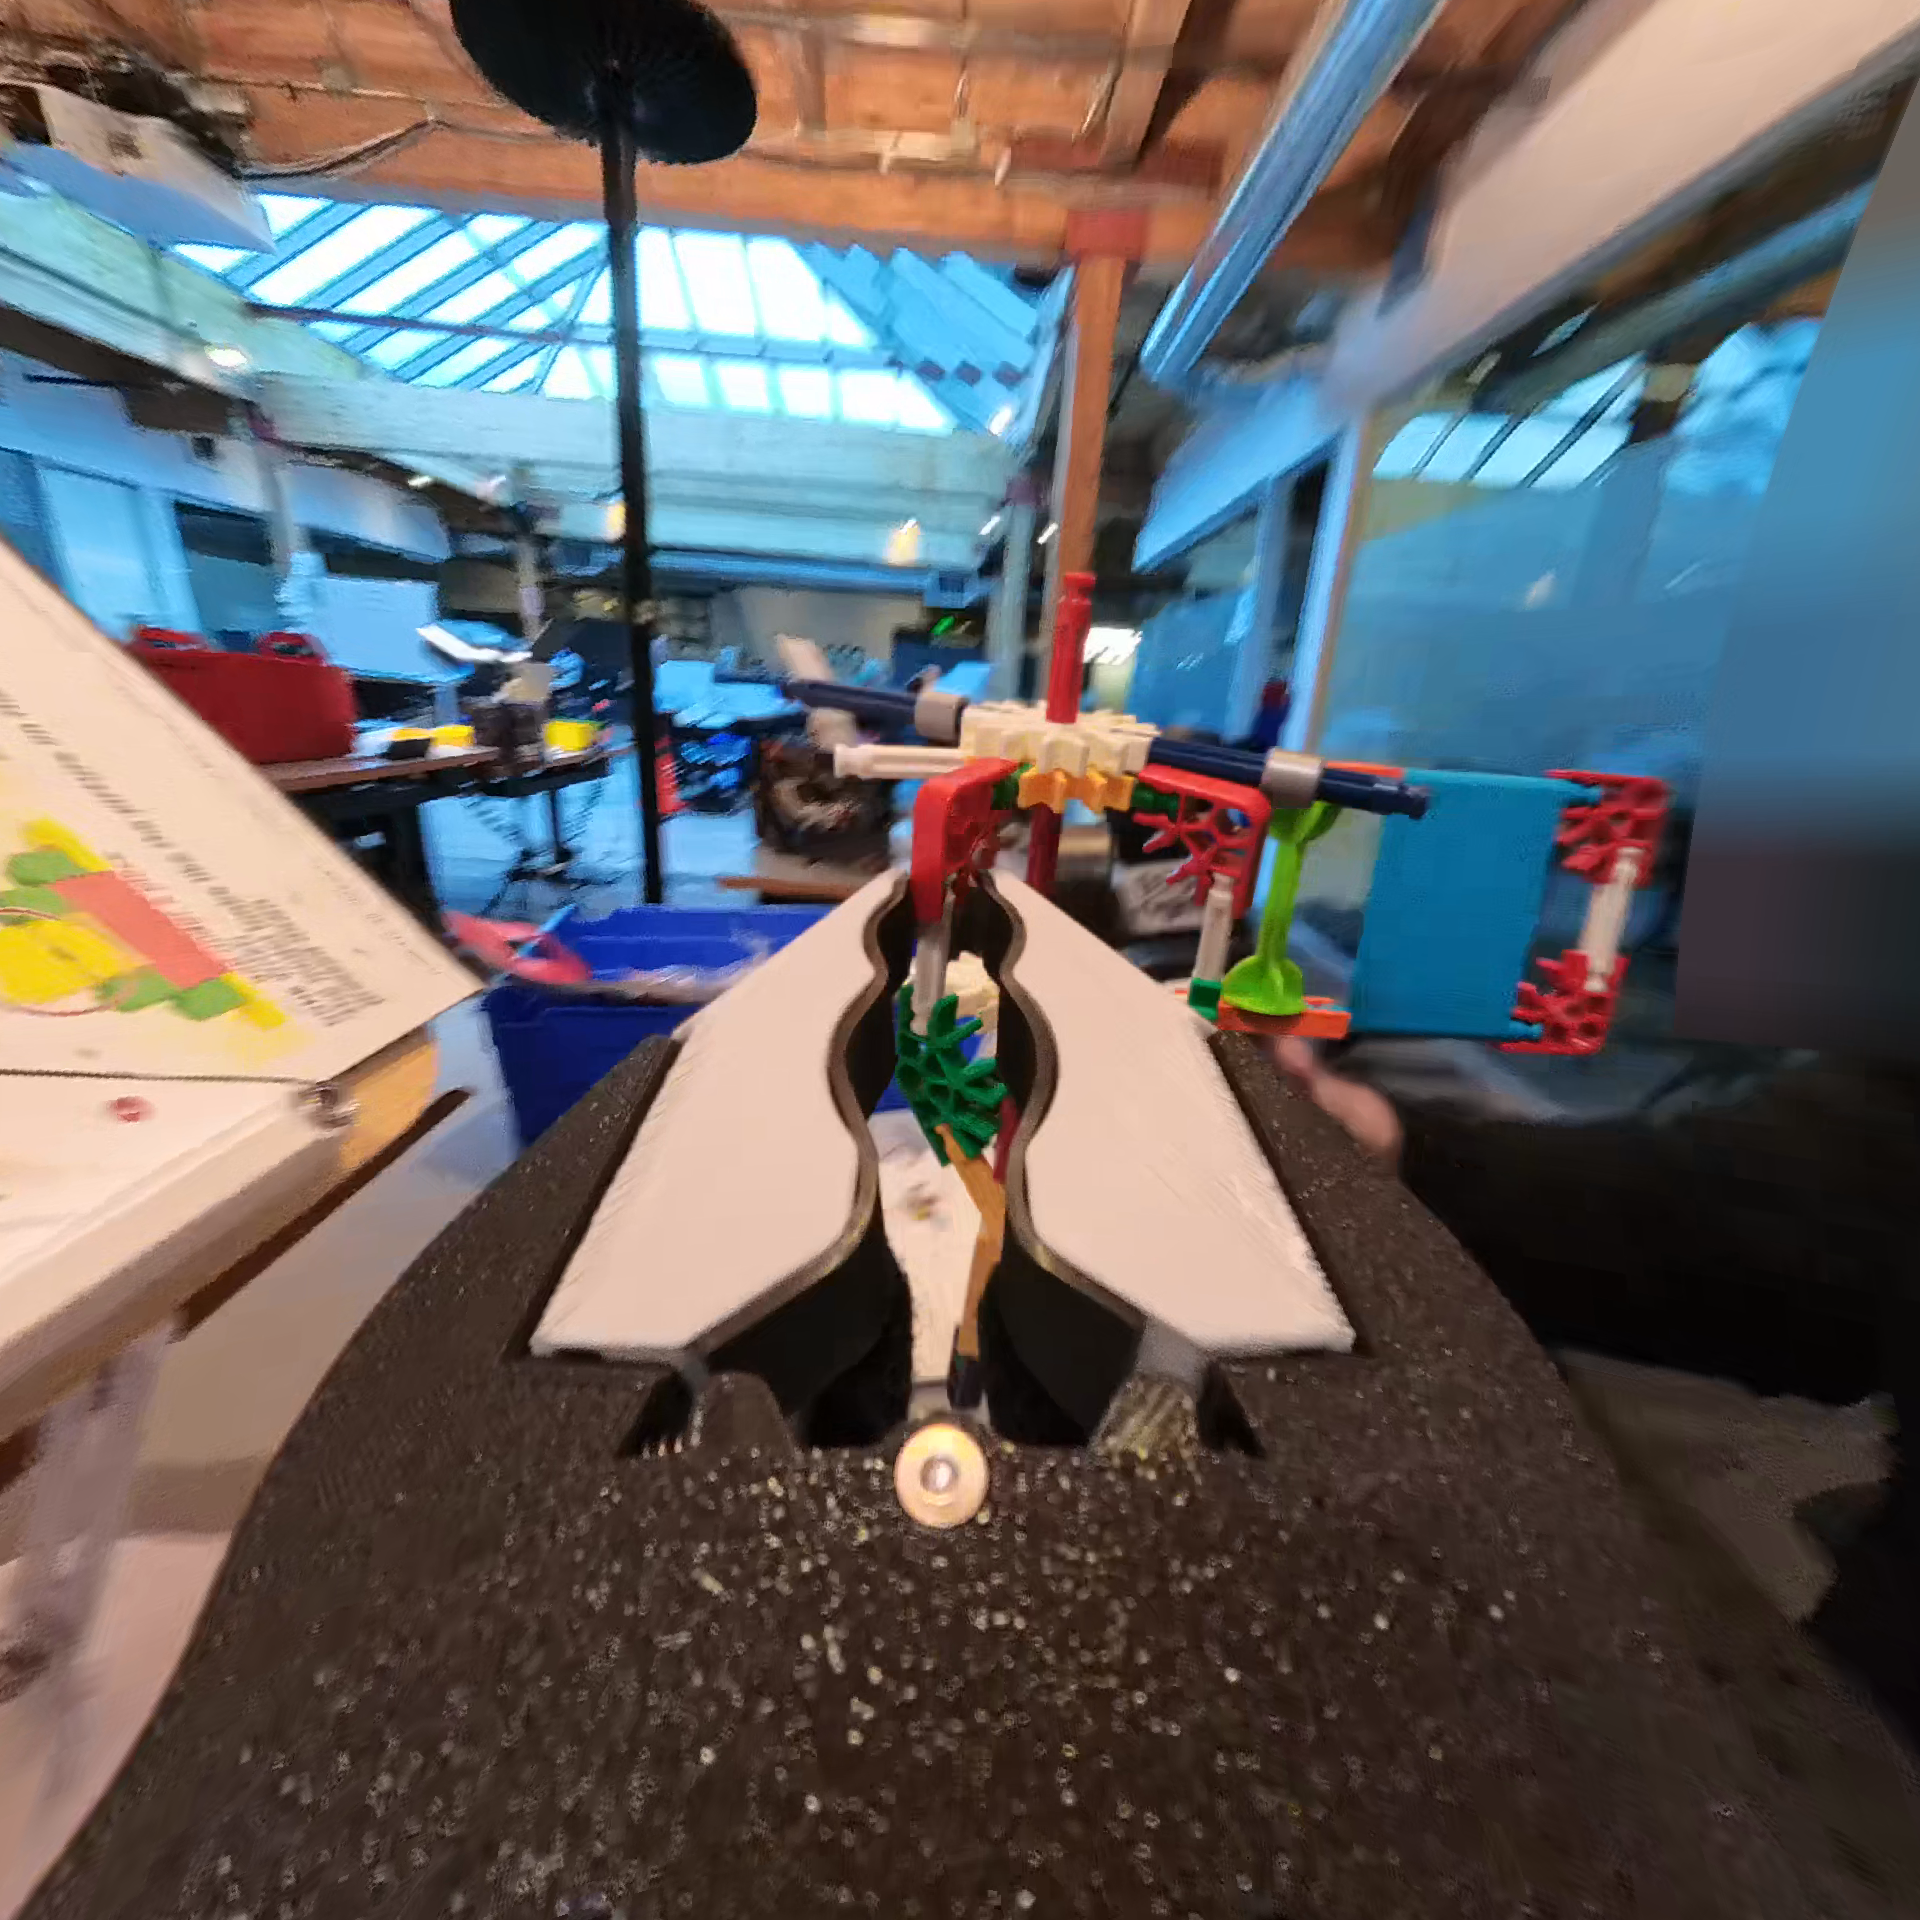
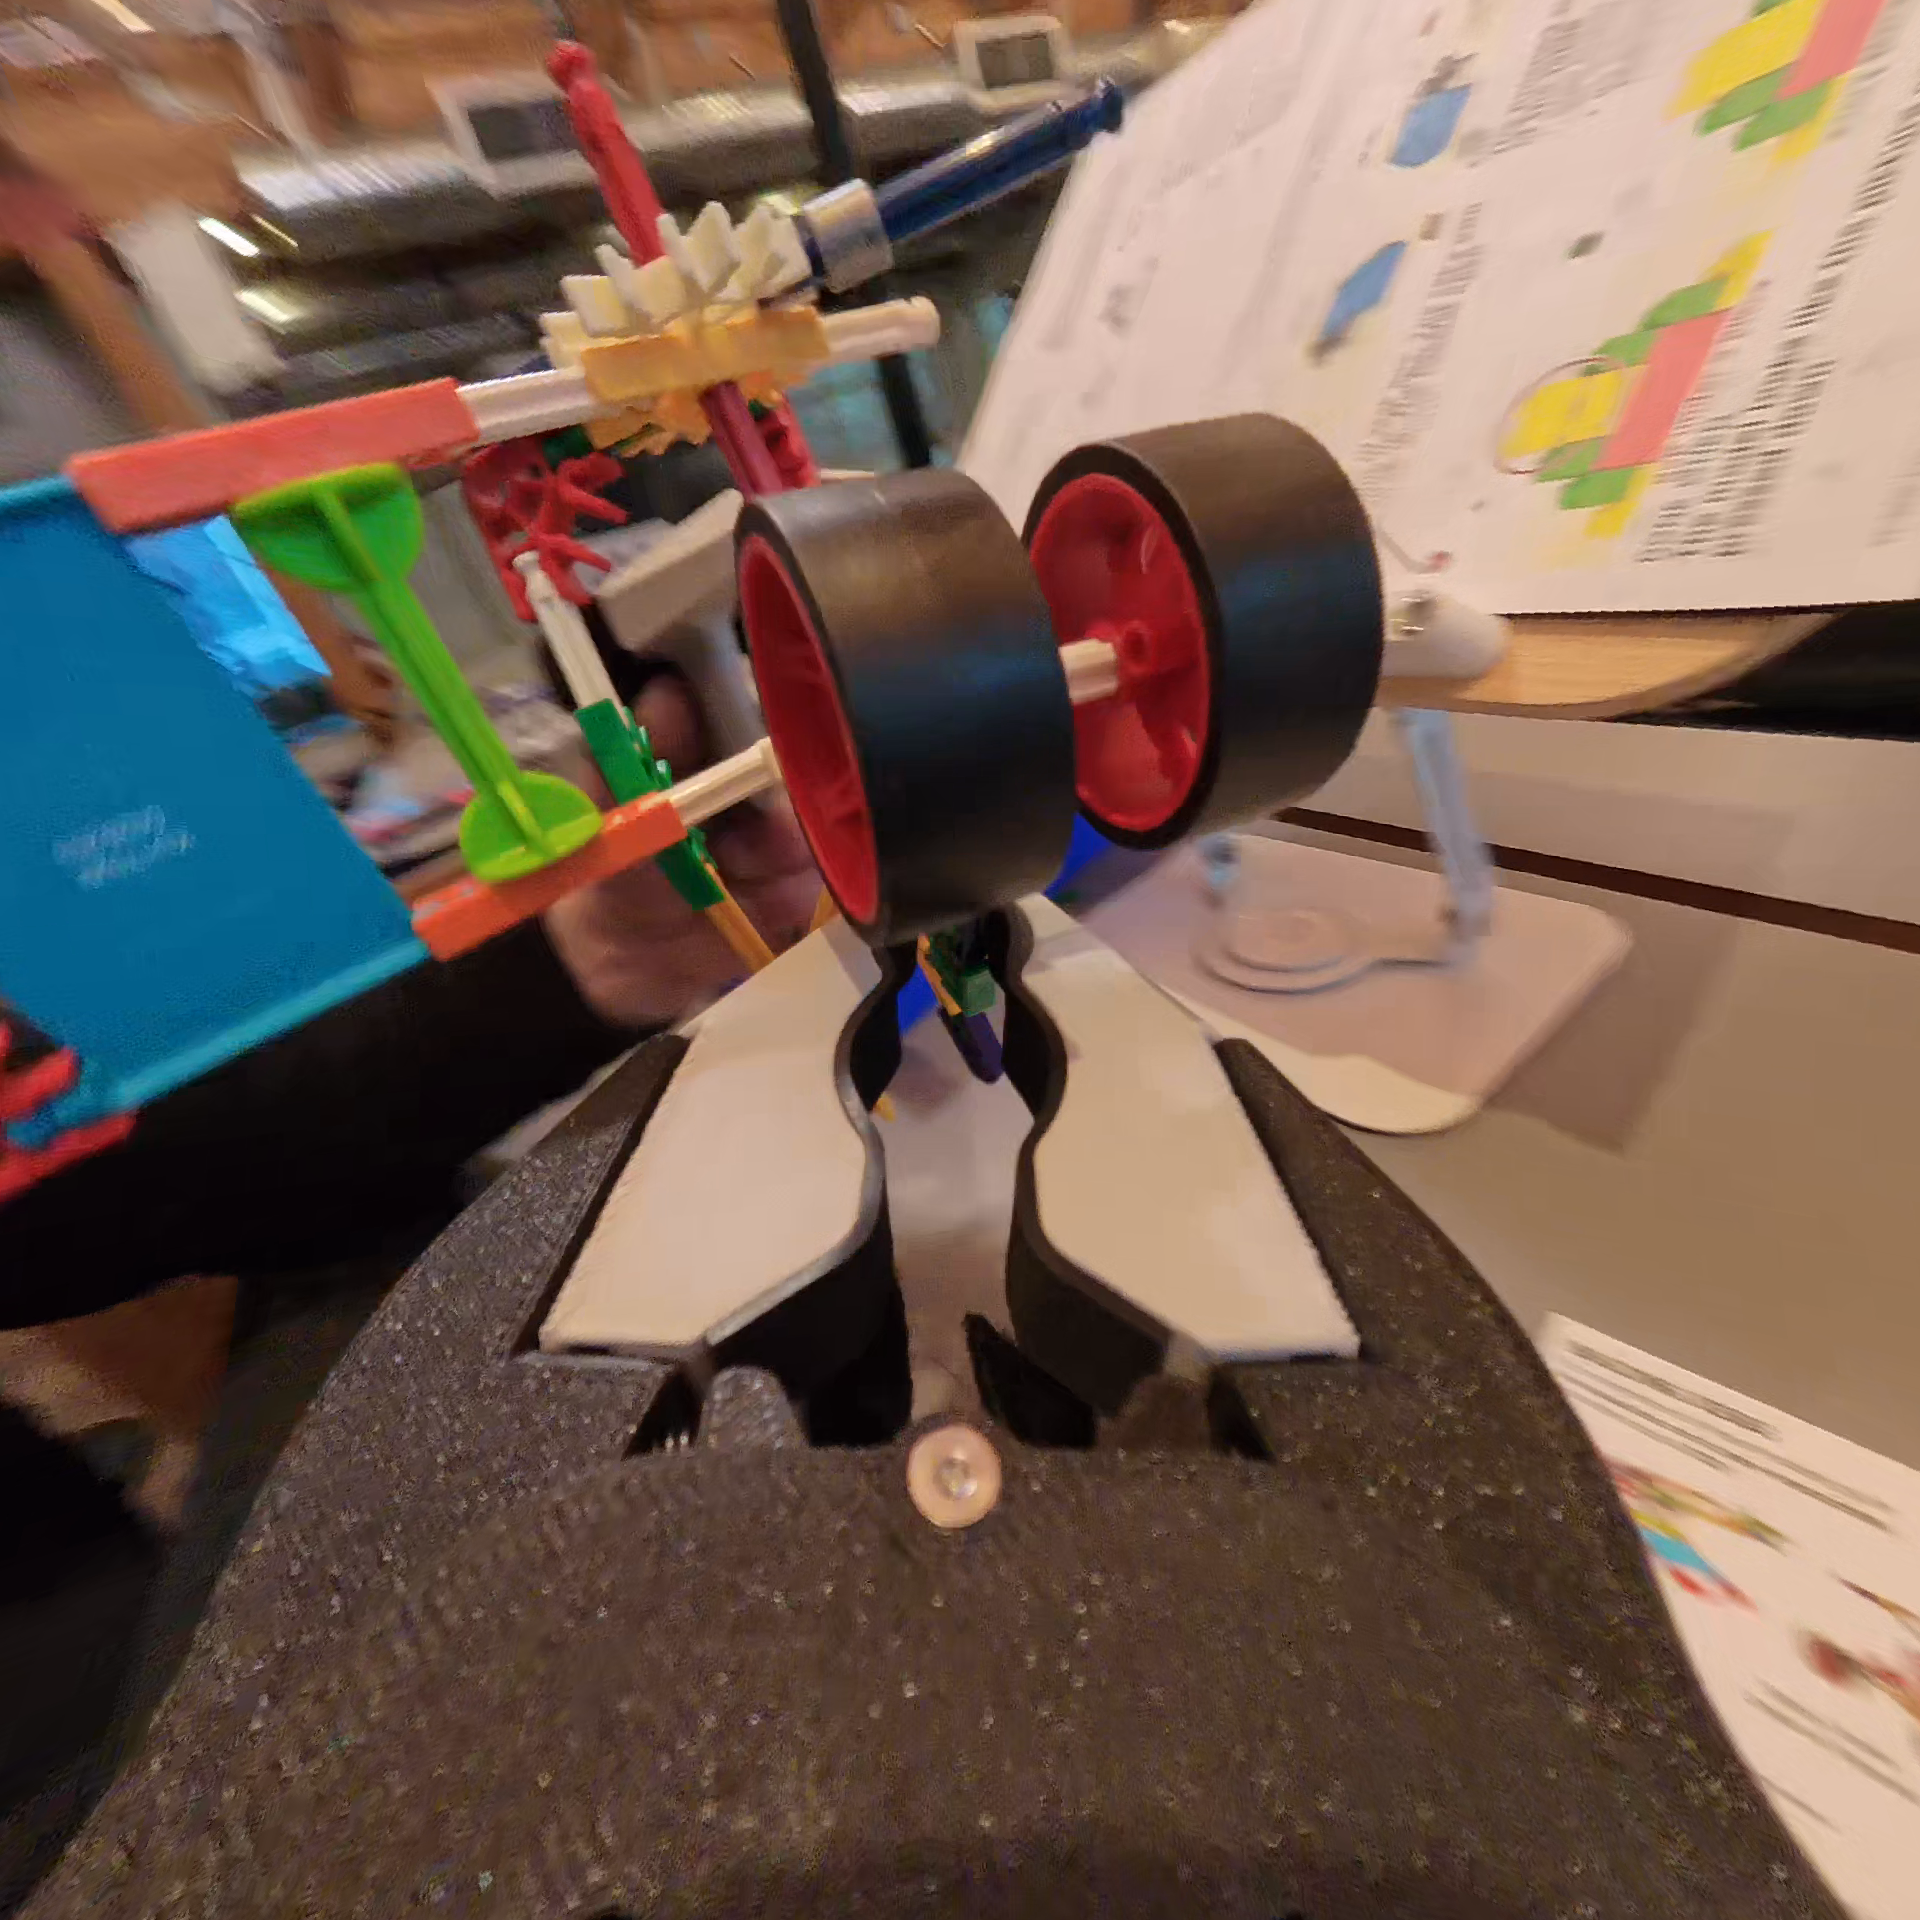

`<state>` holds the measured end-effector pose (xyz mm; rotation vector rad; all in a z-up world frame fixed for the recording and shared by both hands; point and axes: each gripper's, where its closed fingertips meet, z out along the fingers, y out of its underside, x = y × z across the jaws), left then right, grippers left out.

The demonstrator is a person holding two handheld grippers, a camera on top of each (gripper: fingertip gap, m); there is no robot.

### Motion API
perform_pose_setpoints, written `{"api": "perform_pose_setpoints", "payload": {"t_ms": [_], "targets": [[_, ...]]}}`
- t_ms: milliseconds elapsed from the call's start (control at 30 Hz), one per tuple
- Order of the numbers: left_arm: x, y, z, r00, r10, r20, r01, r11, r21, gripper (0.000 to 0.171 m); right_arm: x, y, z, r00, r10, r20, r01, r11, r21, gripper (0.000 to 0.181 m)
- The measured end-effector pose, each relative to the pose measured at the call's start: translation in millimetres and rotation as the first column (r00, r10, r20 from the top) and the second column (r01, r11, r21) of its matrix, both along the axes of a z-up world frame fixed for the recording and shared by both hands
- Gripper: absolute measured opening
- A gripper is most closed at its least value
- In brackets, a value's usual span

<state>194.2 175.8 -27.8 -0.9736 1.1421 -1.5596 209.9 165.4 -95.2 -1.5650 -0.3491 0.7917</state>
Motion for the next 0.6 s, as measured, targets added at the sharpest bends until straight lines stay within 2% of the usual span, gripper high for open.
{"api": "perform_pose_setpoints", "payload": {"t_ms": [67, 133, 200, 233, 267, 300, 333, 367, 400, 467, 600], "targets": [[1.7, 0.4, -5.6, 0.997, 0.066, -0.034, -0.062, 0.993, 0.103, 0.010, 5.7, 4.2, -5.2, 0.997, -0.054, 0.059, 0.054, 0.999, -0.003, 0.009], [4.3, 6.0, -15.7, 0.985, 0.141, -0.101, -0.119, 0.974, 0.195, 0.011, 13.9, 7.5, -11.6, 0.973, -0.132, 0.191, 0.128, 0.991, 0.034, 0.009], [5.8, 13.1, -27.9, 0.967, 0.192, -0.168, -0.145, 0.956, 0.257, 0.014, 20.5, 8.7, -14.6, 0.924, -0.207, 0.322, 0.187, 0.978, 0.093, 0.007], [5.7, 17.7, -31.5, 0.957, 0.207, -0.201, -0.152, 0.955, 0.256, 0.014, 25.5, 11.1, -18.2, 0.876, -0.264, 0.404, 0.232, 0.964, 0.128, 0.006], [4.0, 24.0, -30.8, 0.950, 0.226, -0.215, -0.171, 0.954, 0.244, 0.011, 34.2, 14.6, -22.2, 0.808, -0.337, 0.484, 0.291, 0.941, 0.170, 0.004], [-0.5, 30.7, -26.0, 0.946, 0.250, -0.206, -0.198, 0.949, 0.245, 0.016, 40.1, 16.1, -24.8, 0.751, -0.385, 0.536, 0.324, 0.923, 0.209, 0.002], [-7.1, 38.4, -17.6, 0.941, 0.287, -0.178, -0.239, 0.939, 0.247, 0.022, 41.8, 16.3, -26.5, 0.737, -0.396, 0.547, 0.334, 0.918, 0.215, 0.002], [-13.7, 42.0, -9.7, 0.942, 0.293, -0.161, -0.251, 0.938, 0.239, 0.022, 42.9, 16.6, -27.8, 0.749, -0.394, 0.532, 0.343, 0.918, 0.197, 0.002], [-19.3, 43.4, -3.5, 0.943, 0.290, -0.161, -0.250, 0.941, 0.229, 0.024, 48.1, 18.1, -29.8, 0.733, -0.414, 0.539, 0.371, 0.908, 0.194, 0.003], [-23.9, 31.7, 1.5, 0.938, 0.294, -0.184, -0.226, 0.921, 0.318, 0.033, 56.5, 20.6, -33.7, 0.654, -0.465, 0.596, 0.418, 0.880, 0.227, 0.003], [-5.2, -22.4, -22.6, 0.909, 0.272, -0.317, -0.079, 0.857, 0.509, 0.050, 45.9, 25.3, -43.7, 0.654, -0.457, 0.602, 0.435, 0.879, 0.194, 0.003]]}}
